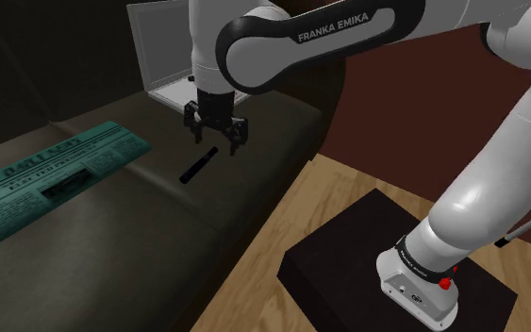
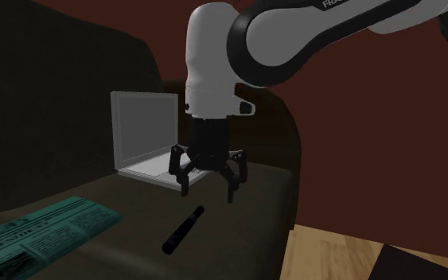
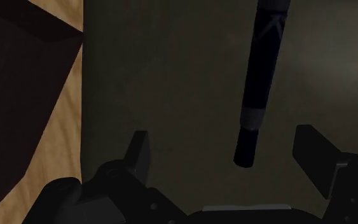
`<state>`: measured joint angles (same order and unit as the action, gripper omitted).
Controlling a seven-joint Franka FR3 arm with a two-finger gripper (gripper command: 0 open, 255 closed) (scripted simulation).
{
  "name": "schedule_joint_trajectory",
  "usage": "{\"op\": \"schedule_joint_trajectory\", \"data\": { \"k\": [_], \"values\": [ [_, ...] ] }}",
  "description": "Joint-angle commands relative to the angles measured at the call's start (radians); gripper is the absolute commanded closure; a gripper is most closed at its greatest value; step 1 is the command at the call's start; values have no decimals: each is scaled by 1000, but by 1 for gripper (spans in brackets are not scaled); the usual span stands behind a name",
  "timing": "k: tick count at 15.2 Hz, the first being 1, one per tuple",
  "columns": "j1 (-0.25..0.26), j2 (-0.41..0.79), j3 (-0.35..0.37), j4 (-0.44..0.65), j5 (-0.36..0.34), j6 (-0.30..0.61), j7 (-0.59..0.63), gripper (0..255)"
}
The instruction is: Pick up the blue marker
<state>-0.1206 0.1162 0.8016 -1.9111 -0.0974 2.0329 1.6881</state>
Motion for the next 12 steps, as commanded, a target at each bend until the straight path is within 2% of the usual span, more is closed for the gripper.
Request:
{"op": "schedule_joint_trajectory", "data": {
  "k": [1,2,3,10,12],
  "values": [
    [41,116,-6,86,-86,-10,126,0],
    [68,168,-18,132,-121,-18,176,0],
    [79,178,-25,142,-126,-20,186,0],
    [91,216,-44,83,-161,67,209,0],
    [91,216,-44,83,-161,67,209,0]
  ]
}}
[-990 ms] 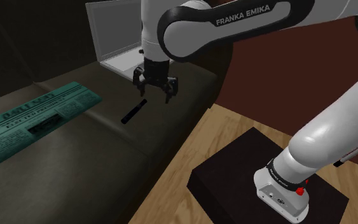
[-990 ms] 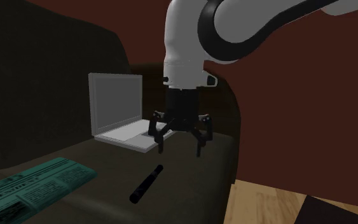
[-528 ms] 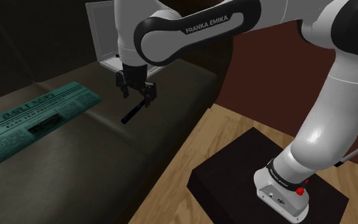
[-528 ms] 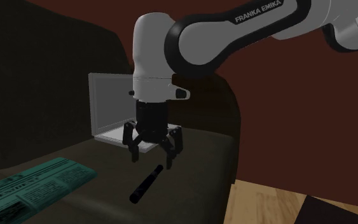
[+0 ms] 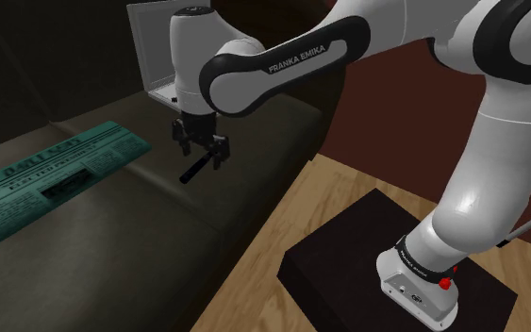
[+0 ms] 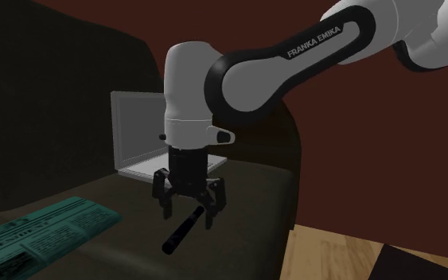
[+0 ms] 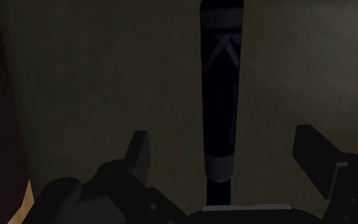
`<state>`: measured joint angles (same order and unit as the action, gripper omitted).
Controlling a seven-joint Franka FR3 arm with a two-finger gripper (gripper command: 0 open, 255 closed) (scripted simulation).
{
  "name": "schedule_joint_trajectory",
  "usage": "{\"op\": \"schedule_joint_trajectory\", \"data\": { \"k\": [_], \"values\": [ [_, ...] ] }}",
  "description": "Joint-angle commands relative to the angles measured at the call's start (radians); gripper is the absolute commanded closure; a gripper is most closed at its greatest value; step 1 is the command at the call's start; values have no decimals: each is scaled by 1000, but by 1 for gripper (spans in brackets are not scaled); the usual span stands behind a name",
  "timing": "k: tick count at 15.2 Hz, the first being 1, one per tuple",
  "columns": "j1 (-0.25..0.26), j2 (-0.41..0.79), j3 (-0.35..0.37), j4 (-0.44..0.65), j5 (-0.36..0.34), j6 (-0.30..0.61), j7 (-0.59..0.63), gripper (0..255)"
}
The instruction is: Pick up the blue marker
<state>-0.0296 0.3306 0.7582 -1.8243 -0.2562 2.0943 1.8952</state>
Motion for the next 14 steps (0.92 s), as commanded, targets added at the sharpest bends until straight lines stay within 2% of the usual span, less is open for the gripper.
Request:
{"op": "schedule_joint_trajectory", "data": {
  "k": [1,10,14],
  "values": [
    [1,1,0,-3,-2,5,3,255],
    [1,2,-1,-4,-2,6,1,255],
    [-6,-20,9,26,18,-40,-12,255]
  ]
}}
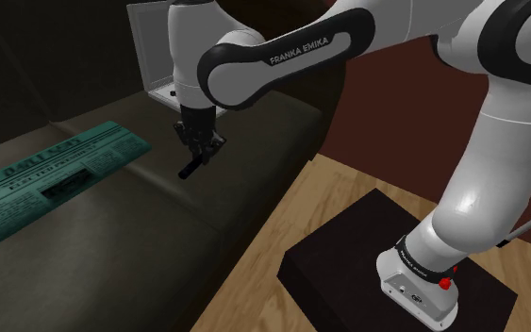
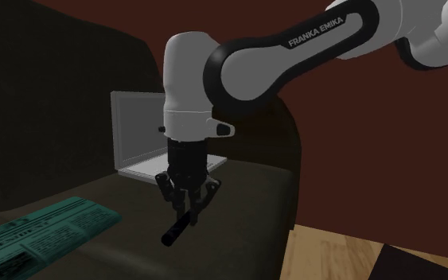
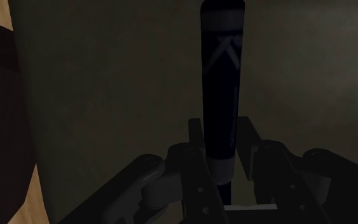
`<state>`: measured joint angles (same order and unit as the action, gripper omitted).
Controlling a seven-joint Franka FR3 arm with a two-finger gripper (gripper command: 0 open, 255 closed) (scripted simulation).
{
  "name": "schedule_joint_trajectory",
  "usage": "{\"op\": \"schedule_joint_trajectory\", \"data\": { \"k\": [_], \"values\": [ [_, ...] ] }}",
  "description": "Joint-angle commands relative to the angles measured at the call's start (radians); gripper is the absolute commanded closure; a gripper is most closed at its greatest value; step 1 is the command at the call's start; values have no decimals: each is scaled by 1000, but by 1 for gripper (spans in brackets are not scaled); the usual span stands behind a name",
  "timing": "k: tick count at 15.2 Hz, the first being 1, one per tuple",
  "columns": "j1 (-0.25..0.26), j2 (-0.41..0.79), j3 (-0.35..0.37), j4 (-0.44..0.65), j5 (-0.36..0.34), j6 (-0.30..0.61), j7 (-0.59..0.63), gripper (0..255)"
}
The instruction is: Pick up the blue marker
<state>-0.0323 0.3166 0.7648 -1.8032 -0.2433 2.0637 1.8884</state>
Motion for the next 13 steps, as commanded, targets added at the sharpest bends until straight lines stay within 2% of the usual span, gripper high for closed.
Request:
{"op": "schedule_joint_trajectory", "data": {
  "k": [1,11,13],
  "values": [
    [-5,-11,4,12,10,-20,-8,255],
    [-11,-49,19,106,46,-141,-32,255],
    [-11,-49,19,108,46,-143,-32,255]
  ]
}}
